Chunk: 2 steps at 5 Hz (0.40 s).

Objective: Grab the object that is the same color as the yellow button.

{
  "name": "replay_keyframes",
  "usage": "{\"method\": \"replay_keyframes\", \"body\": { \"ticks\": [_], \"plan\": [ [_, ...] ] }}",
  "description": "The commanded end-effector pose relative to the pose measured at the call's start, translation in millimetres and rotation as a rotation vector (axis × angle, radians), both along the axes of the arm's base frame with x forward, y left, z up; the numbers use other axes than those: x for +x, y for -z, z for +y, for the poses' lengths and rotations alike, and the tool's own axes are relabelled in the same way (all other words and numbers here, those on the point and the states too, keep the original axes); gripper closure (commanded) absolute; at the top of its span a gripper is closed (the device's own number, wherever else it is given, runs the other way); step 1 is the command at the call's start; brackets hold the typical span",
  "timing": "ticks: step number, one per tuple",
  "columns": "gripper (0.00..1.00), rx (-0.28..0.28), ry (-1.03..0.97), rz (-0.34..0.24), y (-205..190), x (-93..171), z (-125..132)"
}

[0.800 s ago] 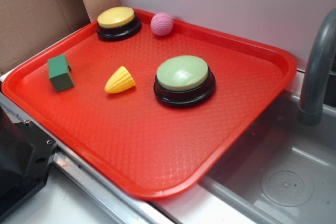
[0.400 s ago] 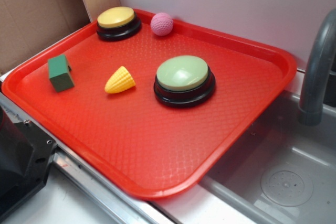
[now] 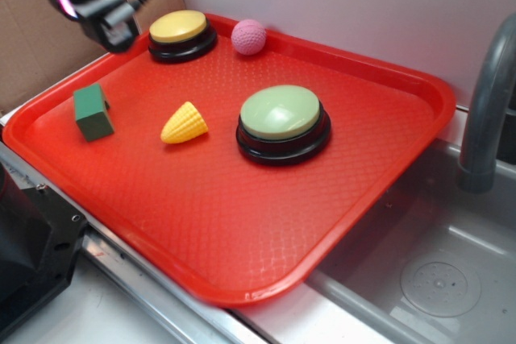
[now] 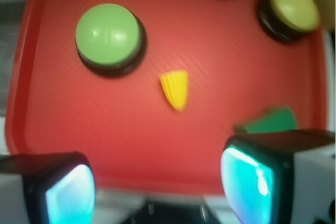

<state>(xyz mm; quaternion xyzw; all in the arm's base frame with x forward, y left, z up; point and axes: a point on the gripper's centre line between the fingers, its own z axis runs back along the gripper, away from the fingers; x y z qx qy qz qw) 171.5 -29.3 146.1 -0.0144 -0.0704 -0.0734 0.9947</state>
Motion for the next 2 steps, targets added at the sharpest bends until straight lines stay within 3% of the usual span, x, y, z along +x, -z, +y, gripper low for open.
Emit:
{"method": "replay_keyframes", "body": {
  "ticks": [1,2],
  "plan": [
    [0.0,0.01,0.14,-0.037,60,43,-21],
    [0.0,0.008,0.132,-0.016,80,50,3]
  ]
}}
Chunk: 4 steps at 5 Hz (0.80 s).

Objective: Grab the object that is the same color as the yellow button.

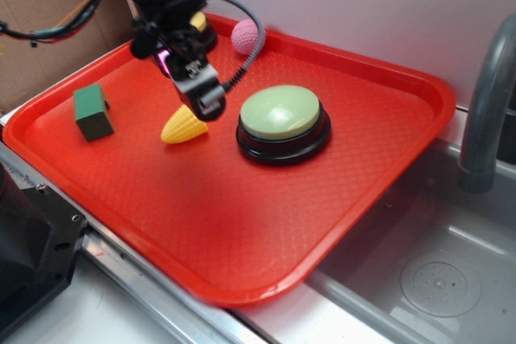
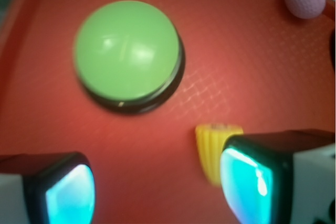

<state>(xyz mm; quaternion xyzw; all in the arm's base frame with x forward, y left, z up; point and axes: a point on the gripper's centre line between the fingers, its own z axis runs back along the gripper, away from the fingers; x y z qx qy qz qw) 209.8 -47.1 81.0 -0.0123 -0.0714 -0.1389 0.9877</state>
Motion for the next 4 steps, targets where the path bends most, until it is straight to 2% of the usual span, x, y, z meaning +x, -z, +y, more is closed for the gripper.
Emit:
{"method": "replay_keyframes", "body": {
  "ticks": [1,2,4],
  "plan": [
    [0.0,-0.001,-0.049,-0.017,21,8,48],
    [0.0,-0.025,-0.096,-0.005,26,6,66],
    [0.0,-0.027,-0.043,0.068,61,7,46]
  ]
}}
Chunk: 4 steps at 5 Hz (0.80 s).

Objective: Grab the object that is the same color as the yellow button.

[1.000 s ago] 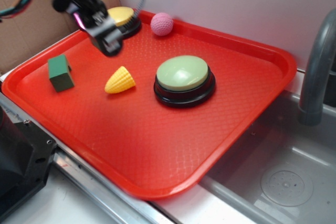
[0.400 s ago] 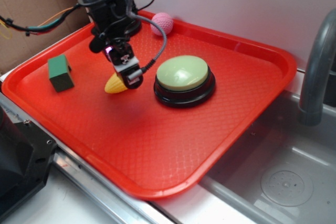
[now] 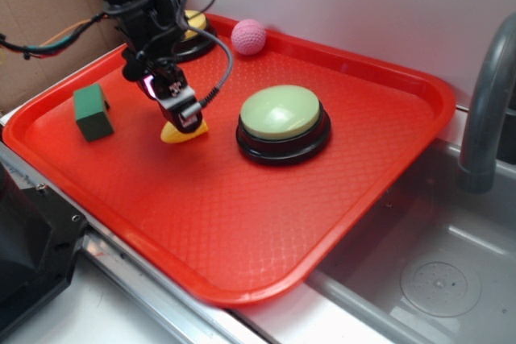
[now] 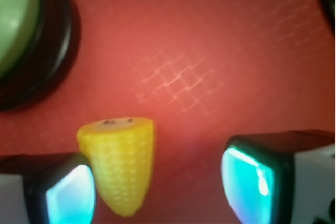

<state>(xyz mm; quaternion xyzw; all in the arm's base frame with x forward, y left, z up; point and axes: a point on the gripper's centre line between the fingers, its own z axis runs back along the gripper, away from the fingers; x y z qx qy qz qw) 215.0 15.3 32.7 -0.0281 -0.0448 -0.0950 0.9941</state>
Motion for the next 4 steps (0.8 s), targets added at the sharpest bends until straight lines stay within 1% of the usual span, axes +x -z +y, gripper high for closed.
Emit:
{"method": "replay_keyframes", "body": {
  "ticks": [1,2,3,4],
  "plan": [
    [1.0,0.002,0.033,-0.009,13,0,-23],
    [1.0,0.0,0.01,-0.026,4,-3,-21],
    [1.0,0.035,-0.075,-0.044,-42,-11,-17],
    [1.0,0.072,-0.128,-0.072,-92,-29,-32]
  ]
}}
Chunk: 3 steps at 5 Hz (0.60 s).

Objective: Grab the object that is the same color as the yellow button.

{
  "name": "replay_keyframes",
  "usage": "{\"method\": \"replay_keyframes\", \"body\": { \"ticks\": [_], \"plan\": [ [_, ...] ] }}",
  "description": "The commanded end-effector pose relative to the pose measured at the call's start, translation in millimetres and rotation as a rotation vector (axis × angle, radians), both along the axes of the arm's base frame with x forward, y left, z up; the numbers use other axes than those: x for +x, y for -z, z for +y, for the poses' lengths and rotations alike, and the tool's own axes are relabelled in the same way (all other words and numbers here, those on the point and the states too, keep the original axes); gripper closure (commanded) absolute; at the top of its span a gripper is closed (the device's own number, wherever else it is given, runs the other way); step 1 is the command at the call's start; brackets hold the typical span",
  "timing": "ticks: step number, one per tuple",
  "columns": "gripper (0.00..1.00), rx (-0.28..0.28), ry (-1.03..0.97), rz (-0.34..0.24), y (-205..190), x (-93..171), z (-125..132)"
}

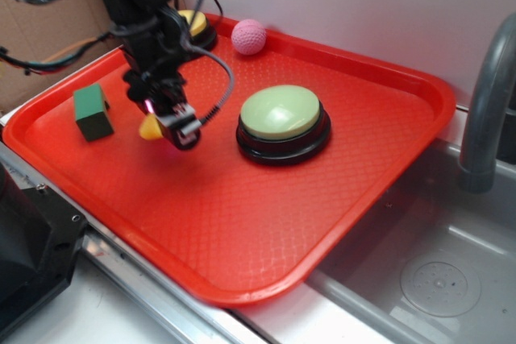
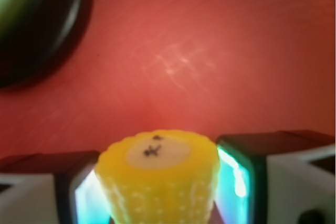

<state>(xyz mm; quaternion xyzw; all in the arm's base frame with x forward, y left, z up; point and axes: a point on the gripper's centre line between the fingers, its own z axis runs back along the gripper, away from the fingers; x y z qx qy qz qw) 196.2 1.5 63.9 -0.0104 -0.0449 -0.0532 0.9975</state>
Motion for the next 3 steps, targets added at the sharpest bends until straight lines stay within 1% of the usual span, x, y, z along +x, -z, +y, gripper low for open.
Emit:
{"method": "replay_keyframes", "body": {
  "ticks": [1,2,3],
  "plan": [
    [1.0,0.093,-0.168,-0.008,-110,-34,-45],
    [1.0,0.089,-0.211,0.013,-161,-31,-51],
    [1.0,0.126,-0.247,0.029,-154,-22,-41]
  ]
}}
